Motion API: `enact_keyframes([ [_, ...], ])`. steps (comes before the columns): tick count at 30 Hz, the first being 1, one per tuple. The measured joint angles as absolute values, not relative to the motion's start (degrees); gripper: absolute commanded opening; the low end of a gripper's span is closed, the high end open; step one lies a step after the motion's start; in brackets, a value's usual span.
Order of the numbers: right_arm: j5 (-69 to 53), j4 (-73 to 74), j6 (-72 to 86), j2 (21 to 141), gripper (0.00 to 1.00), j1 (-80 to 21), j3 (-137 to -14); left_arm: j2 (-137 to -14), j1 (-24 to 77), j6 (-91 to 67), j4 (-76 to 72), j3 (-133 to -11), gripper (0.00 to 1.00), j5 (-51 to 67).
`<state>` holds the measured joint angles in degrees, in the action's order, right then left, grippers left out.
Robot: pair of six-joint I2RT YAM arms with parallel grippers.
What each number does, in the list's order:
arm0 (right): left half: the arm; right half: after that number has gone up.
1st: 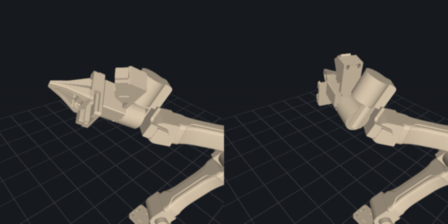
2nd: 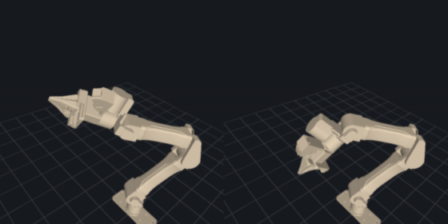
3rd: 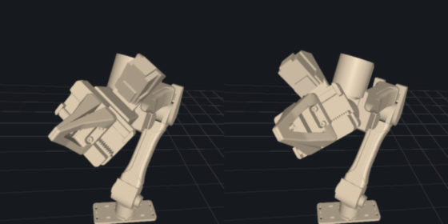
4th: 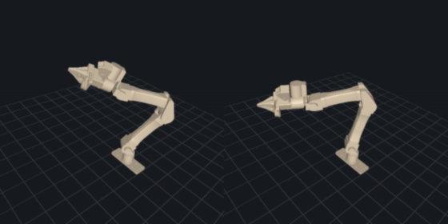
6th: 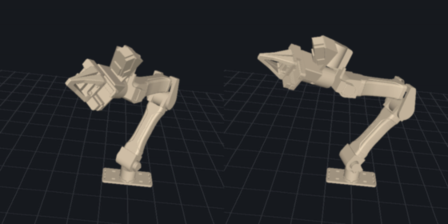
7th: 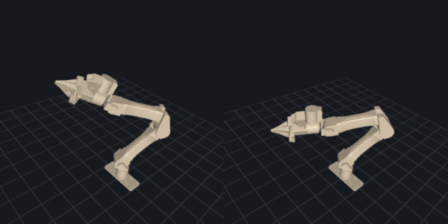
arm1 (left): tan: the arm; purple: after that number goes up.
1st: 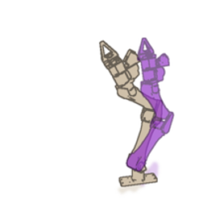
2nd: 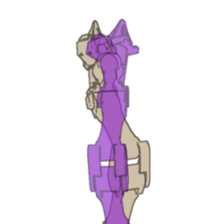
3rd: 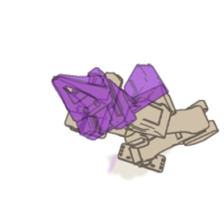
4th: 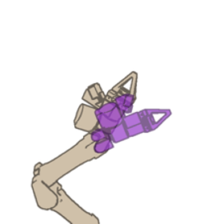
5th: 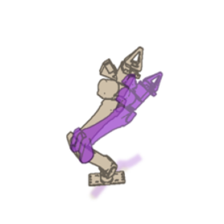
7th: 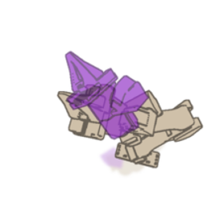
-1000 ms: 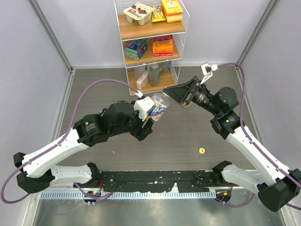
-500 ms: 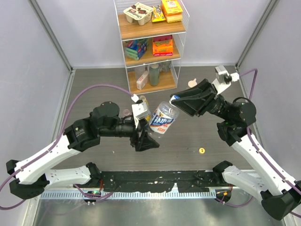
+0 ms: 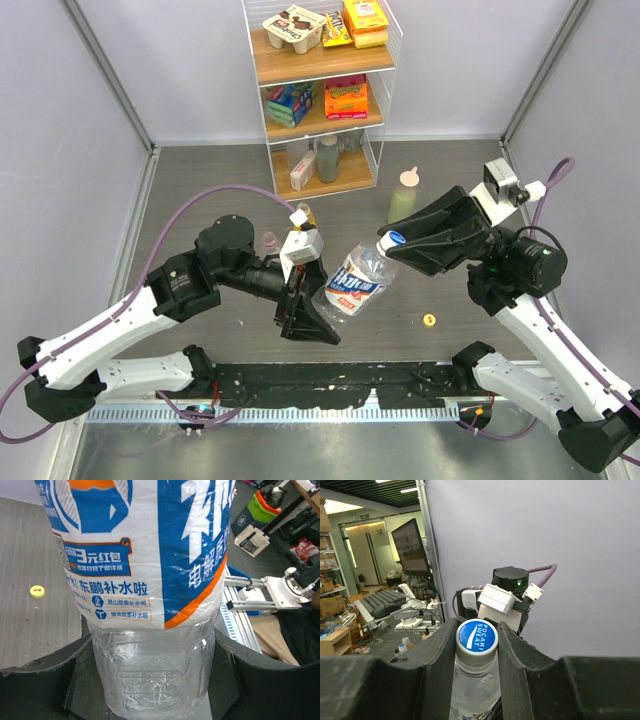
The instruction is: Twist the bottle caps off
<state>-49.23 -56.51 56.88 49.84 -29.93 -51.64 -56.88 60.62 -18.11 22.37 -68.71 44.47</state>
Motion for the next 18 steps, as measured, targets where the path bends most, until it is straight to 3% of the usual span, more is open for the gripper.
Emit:
enact_keyframes([
  [18,-49.89,-62.39,57.17,47.94,0.01,-29.91,-50.43,-56.53,60.90,-19.07,19.27,-65.39,0.00,53.06],
])
